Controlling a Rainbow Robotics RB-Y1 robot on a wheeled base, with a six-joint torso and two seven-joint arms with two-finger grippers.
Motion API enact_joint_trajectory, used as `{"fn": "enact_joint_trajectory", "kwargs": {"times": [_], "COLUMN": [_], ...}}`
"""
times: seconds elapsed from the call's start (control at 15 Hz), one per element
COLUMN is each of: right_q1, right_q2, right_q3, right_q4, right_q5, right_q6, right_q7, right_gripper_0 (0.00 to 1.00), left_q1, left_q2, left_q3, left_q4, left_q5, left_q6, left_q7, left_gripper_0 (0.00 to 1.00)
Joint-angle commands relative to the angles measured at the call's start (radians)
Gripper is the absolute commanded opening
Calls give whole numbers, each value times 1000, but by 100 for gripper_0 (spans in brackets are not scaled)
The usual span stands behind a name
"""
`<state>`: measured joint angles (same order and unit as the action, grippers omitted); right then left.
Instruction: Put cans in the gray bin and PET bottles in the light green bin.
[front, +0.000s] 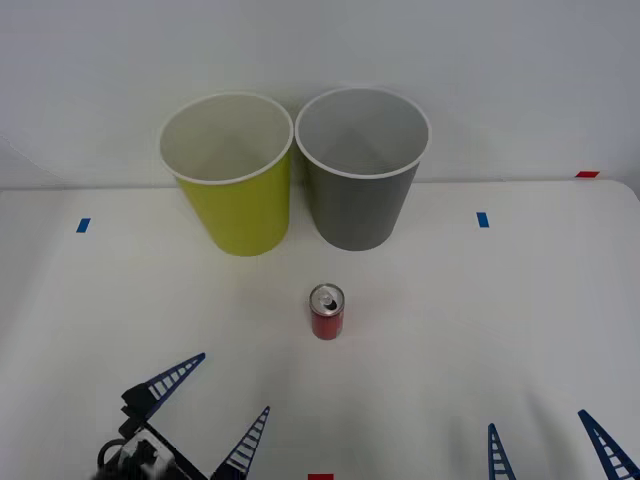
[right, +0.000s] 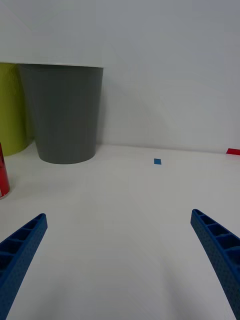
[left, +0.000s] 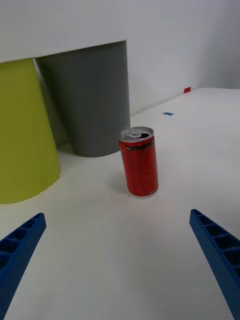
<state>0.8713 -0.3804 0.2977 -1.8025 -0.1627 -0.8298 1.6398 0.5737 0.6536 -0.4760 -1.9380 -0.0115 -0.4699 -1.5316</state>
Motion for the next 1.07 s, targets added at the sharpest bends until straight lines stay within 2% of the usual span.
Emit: {"fn": "enact_joint_trajectory", "kwargs": {"times": [0.07,0.2,0.67,1.07], "right_q1": [0,0,0,0], "right_q2": [0,0,0,0], "right_q3": [0,0,0,0], "right_q4": [0,0,0,0], "right_q5": [0,0,0,0], "right_q6": [0,0,0,0], "right_q7": [0,0,0,0], "right_gripper_0": [100,100,100,100], "left_q1": [-147,-202,-328,-449], "left_q2": [0,-8,-17,-86], "left_q3": [-82,-125,-191,-222], "left_q4": [111,117,140,261], "left_q5": [68,122,143,157], "left_q6": [-1,22,108,111], "left_q7": [-7,-7,-15,-15], "left_gripper_0": [100,100,100,100]}}
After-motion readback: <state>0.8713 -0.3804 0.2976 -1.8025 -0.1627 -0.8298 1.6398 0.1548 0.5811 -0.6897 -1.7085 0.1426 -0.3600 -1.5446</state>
